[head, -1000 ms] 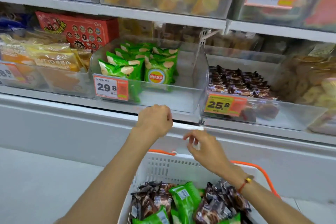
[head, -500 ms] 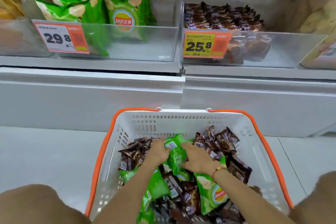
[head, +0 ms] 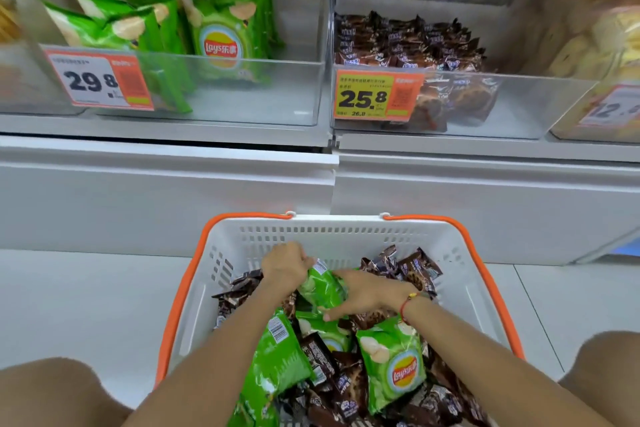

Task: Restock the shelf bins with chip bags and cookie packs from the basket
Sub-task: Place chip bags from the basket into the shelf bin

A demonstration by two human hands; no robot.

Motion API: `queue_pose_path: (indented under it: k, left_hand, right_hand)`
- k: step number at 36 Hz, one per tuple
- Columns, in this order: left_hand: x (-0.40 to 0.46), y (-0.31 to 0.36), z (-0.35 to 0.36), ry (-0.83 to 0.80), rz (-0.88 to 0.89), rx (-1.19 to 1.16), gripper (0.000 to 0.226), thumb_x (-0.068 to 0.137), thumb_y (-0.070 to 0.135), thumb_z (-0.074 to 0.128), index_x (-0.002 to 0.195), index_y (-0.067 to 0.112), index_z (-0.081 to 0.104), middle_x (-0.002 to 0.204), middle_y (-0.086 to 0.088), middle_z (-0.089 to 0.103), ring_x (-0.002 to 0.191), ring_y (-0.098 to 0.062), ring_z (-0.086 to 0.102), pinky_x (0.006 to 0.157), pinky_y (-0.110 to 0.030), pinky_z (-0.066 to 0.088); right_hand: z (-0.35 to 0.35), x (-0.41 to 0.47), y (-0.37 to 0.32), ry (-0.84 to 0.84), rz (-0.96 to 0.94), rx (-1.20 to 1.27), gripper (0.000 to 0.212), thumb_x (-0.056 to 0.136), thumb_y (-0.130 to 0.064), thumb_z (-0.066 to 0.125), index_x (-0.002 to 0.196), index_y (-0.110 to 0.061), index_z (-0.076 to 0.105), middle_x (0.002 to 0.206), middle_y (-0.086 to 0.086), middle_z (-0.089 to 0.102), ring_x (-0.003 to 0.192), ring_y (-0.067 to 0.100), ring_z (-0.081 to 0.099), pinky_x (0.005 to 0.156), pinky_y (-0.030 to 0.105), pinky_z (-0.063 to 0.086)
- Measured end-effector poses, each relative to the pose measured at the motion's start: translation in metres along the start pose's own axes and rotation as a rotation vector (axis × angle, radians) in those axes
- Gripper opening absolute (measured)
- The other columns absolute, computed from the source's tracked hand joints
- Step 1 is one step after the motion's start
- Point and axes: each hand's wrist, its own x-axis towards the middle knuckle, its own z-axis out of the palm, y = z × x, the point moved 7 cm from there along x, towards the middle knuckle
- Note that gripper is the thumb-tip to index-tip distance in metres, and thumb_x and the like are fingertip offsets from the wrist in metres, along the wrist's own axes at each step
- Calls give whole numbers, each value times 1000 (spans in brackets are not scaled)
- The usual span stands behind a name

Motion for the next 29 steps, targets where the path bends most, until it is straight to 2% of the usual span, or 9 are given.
queue_pose_path:
  k: [4,7,10,14,18,21,23,26,29]
  left_hand:
    - [-6,28,-52,-45,57,-17,38,93,39,58,85,3,67,92,-20,66,103,-34,63,83,-36,48]
    - [-16,49,-92,-114,101,-1,57,96,42,52,104,-13,61,104,-30,63,99,-38,62,85,-38,48]
    - [-21,55,-124,-128,115,-31,50,96,39,52,70,-3,56,63,-11,50,54,-19,48,54,-26,42]
    - [-29,39,-143,-158,111,-45,50,95,44,52,56,13,48,42,7,48,50,-11,43,49,-19,39]
    - [-48,41,-147,-231,190,12,47,98,49,39,72,16,60,72,2,67,65,-9,59,56,-18,42]
    - [-64,64,-163,-174,359,-121,53,98,54,29,117,18,64,117,-3,66,100,-16,61,77,-24,48]
    - [-75,77,-165,-247,464,-254,52,90,59,38,120,24,62,117,2,66,105,-13,61,88,-29,53]
    - [-78,77,-170,-289,499,-237,38,79,55,62,103,26,64,105,6,69,97,-8,65,82,-21,53]
    - [-76,70,-188,-225,476,-263,45,67,59,68,97,26,70,96,11,73,92,-6,68,85,-23,54]
  right_hand:
    - [-54,-31,-21,38,-85,-43,72,72,-43,81,133,-22,48,132,-1,56,118,19,52,102,30,40]
    - [-98,-57,-28,147,-113,18,76,73,-33,82,137,-17,43,133,-4,51,99,12,56,84,18,46]
    - [-132,-83,-36,229,-150,133,61,75,-28,81,126,-18,49,123,-1,53,98,12,55,78,19,44]
    - [-154,-113,-50,240,-252,394,21,76,-25,80,91,-18,68,88,-8,70,84,5,65,73,17,48]
    - [-169,-125,-55,291,-255,478,29,80,-27,76,102,-9,73,102,3,74,101,16,67,93,32,52]
    - [-174,-126,-59,325,-261,525,28,81,-32,74,101,-14,74,100,-1,74,97,11,68,89,26,53]
    - [-176,-125,-64,349,-275,548,25,82,-34,72,99,-16,74,97,-4,75,93,8,69,84,21,53]
    - [-175,-124,-71,378,-282,587,30,83,-41,68,100,-18,74,95,-3,75,91,10,70,84,22,53]
    - [-170,-123,-78,408,-293,658,35,83,-49,63,102,-21,73,92,-3,75,87,11,70,79,21,51]
